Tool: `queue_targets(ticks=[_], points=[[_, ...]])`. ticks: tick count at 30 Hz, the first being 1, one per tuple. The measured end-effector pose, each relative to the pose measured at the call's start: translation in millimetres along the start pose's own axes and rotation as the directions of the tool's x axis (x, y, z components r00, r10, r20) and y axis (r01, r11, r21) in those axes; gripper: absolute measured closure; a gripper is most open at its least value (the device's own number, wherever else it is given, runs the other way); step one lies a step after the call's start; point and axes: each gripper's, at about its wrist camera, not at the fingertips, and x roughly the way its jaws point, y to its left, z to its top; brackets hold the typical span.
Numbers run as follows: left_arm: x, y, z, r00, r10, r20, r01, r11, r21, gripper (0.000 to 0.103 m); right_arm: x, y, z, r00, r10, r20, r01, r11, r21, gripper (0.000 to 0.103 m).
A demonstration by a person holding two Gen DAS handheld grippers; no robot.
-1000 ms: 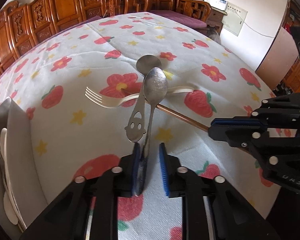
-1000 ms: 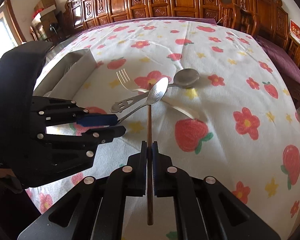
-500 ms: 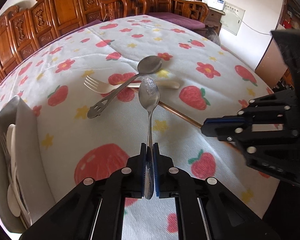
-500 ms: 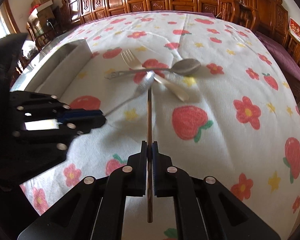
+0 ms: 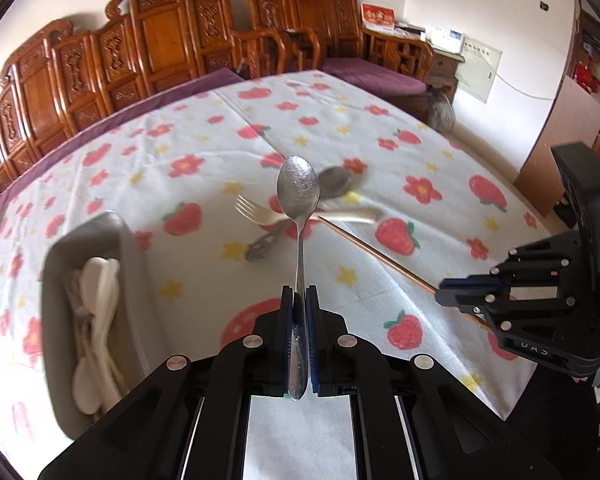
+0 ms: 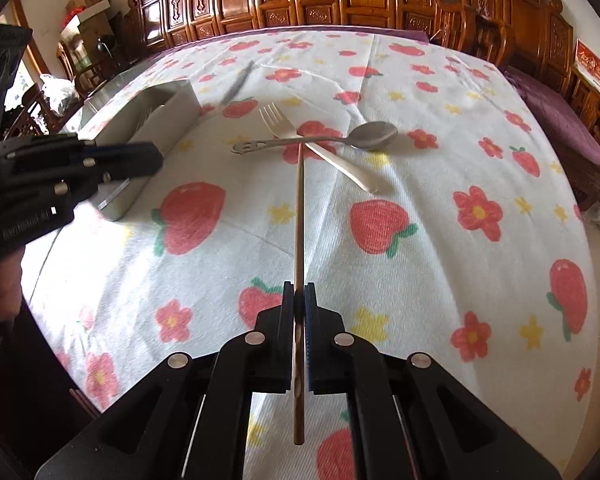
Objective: Organize utensils
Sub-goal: 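Lower the metal spoon into the metal tray and open the left gripper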
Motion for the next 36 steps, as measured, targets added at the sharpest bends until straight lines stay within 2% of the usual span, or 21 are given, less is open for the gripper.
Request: queue_targets(ticks=[9,20,25,36], points=[[-39.8,16.9,2.7,0.998,0.051,0.037,-0.051,0.998,-0.023,0.098,-31.7,12.3,-0.6,0.999,-0.003,0.047,0.004,1.000,-0.014,0.097],[-63.4,43.6,-0.5,0.993,0.110,0.046,-0.107,0.992,-0.061,0.097,-52.8,37.0,23.6,0.993,0.027,0.118,-0.022,0.999,-0.044,0.097],[-59.2,65.5,-6.0,0.992,0.127,0.023,-0.124,0.988,-0.095,0.097,-51.3,47.8,34.2,0.990,0.050,0.135,-0.043,0.998,-0.052,0.097],[-20.9,117.4,-25.5,0.985,0.157,-0.068,-0.167,0.970,-0.178,0.097,-25.6,56.8,44.1,0.991,0.072,0.112,-0.066,0.996,-0.057,0.097]])
